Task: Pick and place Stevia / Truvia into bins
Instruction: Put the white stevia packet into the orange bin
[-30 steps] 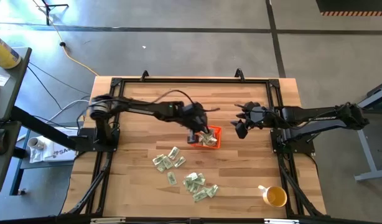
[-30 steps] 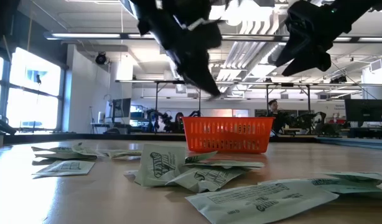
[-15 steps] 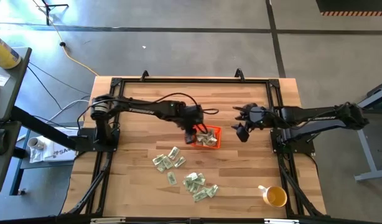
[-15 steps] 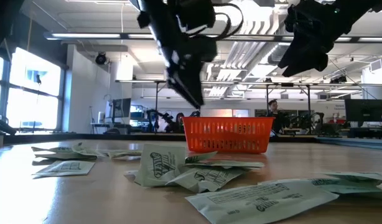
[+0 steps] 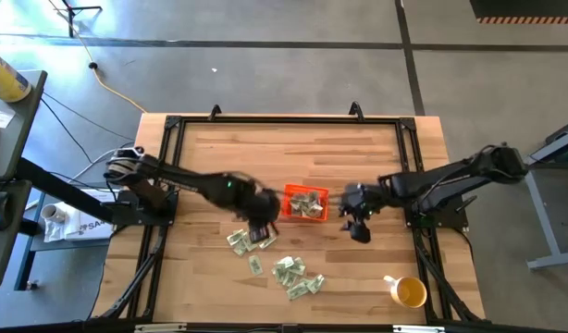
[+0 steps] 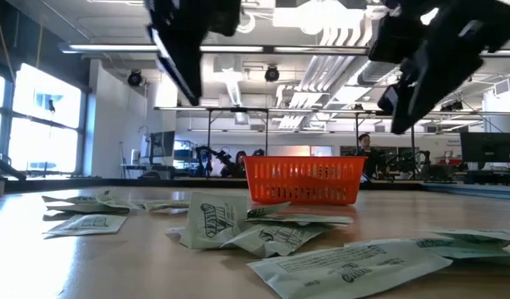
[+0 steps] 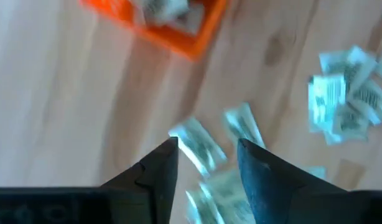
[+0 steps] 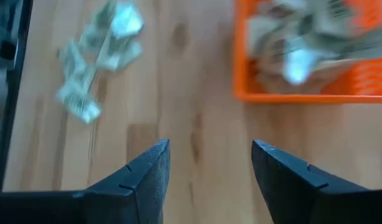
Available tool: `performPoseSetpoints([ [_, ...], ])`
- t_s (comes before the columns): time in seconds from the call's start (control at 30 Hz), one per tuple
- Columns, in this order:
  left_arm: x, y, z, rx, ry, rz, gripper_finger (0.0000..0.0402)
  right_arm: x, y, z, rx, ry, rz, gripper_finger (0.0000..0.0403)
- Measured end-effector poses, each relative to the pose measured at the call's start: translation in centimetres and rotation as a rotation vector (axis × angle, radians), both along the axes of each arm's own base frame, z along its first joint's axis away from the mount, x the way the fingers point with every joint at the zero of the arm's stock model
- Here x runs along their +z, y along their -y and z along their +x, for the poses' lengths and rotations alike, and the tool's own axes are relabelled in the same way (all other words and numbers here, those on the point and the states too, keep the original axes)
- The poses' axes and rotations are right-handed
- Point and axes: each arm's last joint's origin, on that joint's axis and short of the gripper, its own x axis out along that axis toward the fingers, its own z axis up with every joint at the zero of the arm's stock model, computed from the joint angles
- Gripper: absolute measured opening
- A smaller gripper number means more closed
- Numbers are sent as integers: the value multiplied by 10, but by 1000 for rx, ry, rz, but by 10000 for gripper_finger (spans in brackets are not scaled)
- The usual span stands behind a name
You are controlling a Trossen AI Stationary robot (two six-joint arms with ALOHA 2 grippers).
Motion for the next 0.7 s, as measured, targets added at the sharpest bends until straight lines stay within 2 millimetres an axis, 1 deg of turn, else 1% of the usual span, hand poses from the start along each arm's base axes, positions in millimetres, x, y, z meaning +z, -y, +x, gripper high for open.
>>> performPoseSetpoints([
  [0.17, -3, 38, -14, 89, -19, -26, 184, -10, -32, -2, 170, -15, -76, 205],
  [0.23, -3, 52, -18, 124, -1, -42, 182, -14, -44, -3, 237, -7, -121, 204],
  [0.4, -3, 85, -34, 225, 43, -41, 181, -29, -70, 5, 398, 49, -176, 206],
  [0.5, -2, 100, -43, 264, 62, -48, 182, -37, -83, 13, 405, 62, -141, 206],
  [0.6, -2, 112, -50, 278, 83, -54, 181, -38, -97, 24, 382, 39, -99, 207],
  [0.7, -2, 122, -57, 277, 98, -44, 182, -38, -114, 39, 408, 37, -97, 207],
])
